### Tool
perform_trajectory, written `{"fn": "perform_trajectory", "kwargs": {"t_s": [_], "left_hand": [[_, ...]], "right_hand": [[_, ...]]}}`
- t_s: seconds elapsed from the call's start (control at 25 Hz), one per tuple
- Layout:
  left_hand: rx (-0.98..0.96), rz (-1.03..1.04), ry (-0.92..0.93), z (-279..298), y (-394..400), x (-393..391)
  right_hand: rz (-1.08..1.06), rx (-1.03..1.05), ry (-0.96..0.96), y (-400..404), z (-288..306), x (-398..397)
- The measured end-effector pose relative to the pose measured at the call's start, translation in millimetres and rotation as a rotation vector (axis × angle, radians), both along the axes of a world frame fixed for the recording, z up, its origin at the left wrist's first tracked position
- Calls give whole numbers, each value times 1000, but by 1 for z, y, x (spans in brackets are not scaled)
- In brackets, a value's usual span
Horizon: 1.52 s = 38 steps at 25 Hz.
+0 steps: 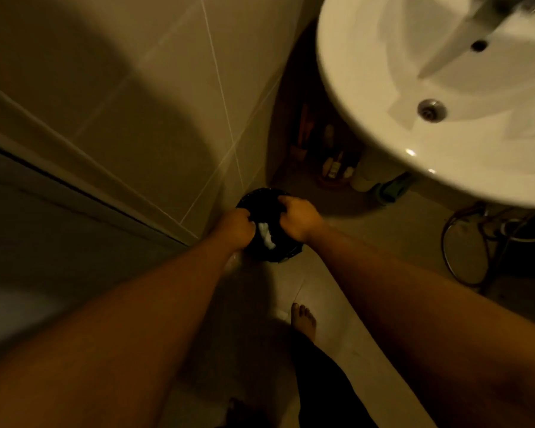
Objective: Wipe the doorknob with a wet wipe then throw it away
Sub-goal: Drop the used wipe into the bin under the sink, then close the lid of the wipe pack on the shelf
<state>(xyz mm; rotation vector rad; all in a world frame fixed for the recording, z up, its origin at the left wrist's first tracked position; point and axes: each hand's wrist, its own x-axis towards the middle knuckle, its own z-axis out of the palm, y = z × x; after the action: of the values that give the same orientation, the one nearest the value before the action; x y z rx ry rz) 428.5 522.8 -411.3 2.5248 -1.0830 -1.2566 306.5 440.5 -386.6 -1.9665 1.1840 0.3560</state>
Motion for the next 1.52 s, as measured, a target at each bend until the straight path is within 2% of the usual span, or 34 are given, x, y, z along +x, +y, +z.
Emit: {"fn": "perform_trajectory", "kwargs": {"t_s": [0.36, 0.6, 0.8, 0.96, 1.12, 1.28, 1.52], "left_hand": [[-191, -220, -302, 237, 43, -27], [-290, -266, -472, 378, 55, -52], [-382, -251, -581, 461, 35, -71], [-464, -347, -645, 505, -11, -111], [-540, -450, -649, 526, -51, -157], [-607, -605, -602, 535, -95, -203], [-679, -786, -500, 518, -164, -279]], "right_hand": [[132, -260, -64, 50, 237, -69], [129, -403, -100, 62, 358, -102], [111, -574, -165, 36, 432, -137], [-11, -675, -141, -4, 471, -191], [-179, -704, -140, -23, 494, -243], [-345, -725, -153, -34, 501, -298], [-492, -728, -55, -80, 491, -382]]}}
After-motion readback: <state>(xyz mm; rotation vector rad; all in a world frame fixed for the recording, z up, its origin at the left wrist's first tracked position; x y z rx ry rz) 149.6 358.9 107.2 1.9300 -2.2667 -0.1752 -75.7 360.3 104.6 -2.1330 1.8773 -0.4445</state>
